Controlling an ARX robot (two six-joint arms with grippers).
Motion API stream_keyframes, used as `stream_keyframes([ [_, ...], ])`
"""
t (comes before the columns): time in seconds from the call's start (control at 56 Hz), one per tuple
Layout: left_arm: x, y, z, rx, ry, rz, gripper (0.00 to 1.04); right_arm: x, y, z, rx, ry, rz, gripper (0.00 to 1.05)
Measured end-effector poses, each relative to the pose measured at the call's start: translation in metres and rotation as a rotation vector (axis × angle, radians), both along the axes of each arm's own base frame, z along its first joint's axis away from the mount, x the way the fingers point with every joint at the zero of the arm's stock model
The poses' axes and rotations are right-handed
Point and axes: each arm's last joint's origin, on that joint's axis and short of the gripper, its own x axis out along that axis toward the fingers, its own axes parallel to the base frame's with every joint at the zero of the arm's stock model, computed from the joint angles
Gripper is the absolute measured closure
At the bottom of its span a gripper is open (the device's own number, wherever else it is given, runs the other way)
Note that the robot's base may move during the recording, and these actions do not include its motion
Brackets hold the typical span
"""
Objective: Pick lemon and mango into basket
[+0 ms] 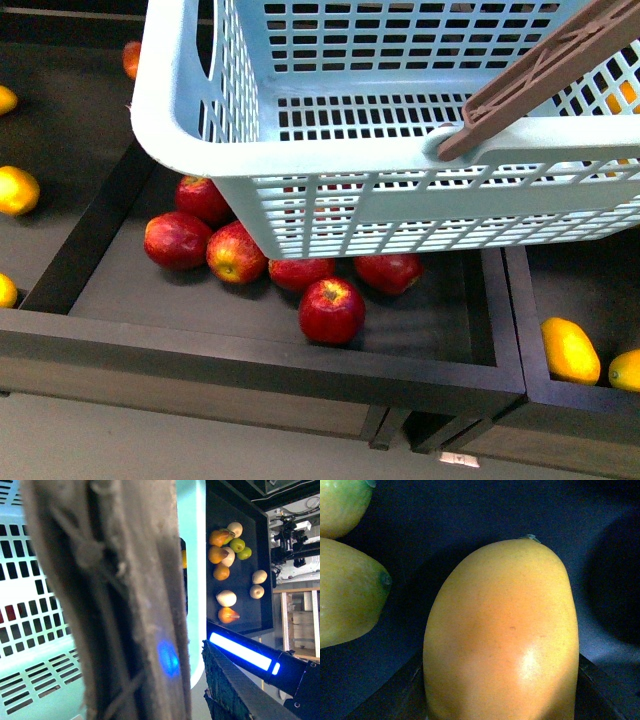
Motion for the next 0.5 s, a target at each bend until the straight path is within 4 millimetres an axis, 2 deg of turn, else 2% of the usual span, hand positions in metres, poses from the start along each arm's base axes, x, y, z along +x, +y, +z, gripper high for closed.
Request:
stream_keyframes([
  [0.107,0.0,0.0,0.0,0.0,0.0,0.0,0.78,-0.018,0.0,0.017,0.023,-0.048,0.017,0.44],
  [0.232,0.0,0.0,0.0,0.0,0.0,0.0,0.78,-0.039,0.0,0.051,0.018,-0.13,0.05,0.44],
  [0.286,0.0,0.0,0.0,0.0,0.0,0.0,0.78,-0.049,0.001,0.07,0.006,-0.173,0.069,0.44],
  [0.357,0.0,0.0,0.0,0.0,0.0,0.0,0.78,-0.074,0.007,0.114,-0.038,-0.261,0.109,0.44],
  [0.5,0.0,0.0,0.0,0.0,0.0,0.0,0.78,-0.105,0.022,0.165,-0.069,-0.36,0.173,0.44],
])
